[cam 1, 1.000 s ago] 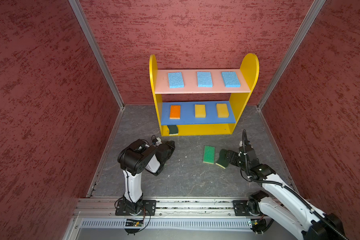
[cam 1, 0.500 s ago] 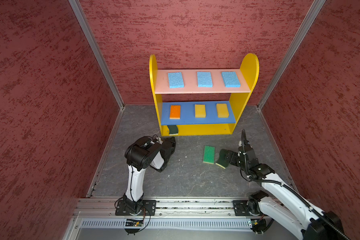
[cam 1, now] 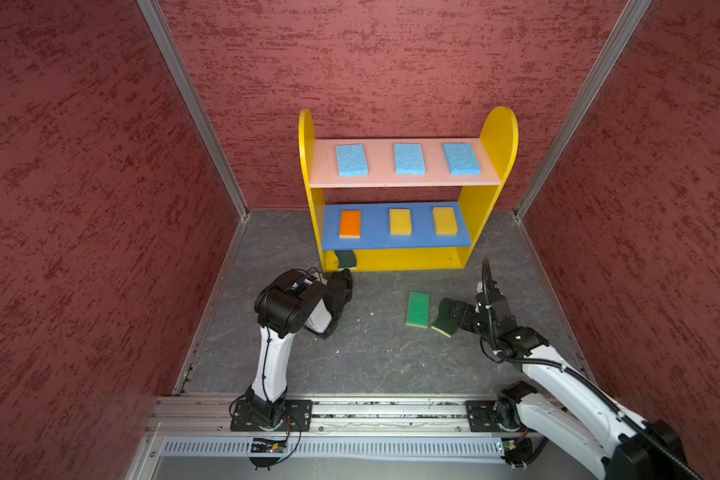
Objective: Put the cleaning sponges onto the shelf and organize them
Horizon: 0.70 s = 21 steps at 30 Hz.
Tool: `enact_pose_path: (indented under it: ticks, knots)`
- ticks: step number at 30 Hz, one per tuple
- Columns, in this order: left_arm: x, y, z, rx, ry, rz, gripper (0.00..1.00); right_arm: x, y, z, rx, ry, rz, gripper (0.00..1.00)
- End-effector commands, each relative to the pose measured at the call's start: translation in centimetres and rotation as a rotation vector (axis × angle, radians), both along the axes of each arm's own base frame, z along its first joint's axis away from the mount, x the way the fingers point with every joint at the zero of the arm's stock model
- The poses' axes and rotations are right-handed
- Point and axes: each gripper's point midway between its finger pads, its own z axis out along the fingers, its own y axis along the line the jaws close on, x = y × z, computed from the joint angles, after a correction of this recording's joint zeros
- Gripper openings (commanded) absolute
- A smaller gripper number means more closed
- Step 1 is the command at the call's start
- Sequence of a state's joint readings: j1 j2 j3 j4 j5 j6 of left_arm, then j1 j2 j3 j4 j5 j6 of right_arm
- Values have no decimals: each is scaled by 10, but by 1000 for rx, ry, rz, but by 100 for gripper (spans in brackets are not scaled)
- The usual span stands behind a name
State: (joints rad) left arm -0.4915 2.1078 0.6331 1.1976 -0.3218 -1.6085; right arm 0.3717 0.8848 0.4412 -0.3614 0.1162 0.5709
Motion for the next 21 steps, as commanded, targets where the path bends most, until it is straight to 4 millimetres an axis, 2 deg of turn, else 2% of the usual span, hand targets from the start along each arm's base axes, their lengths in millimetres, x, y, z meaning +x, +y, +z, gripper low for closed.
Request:
enact_pose_path:
  ticks: [1, 10, 21]
  knots:
    - [-7, 14, -38, 61, 119, 35, 0, 6, 2, 5, -1, -30, 1, 99]
    - [-3, 25, -40, 77, 137, 67, 0, 4, 1, 1, -5, -21, 0, 99]
    - [11, 18, -43, 62, 144, 49, 0, 2, -2, 0, -14, -16, -7, 99]
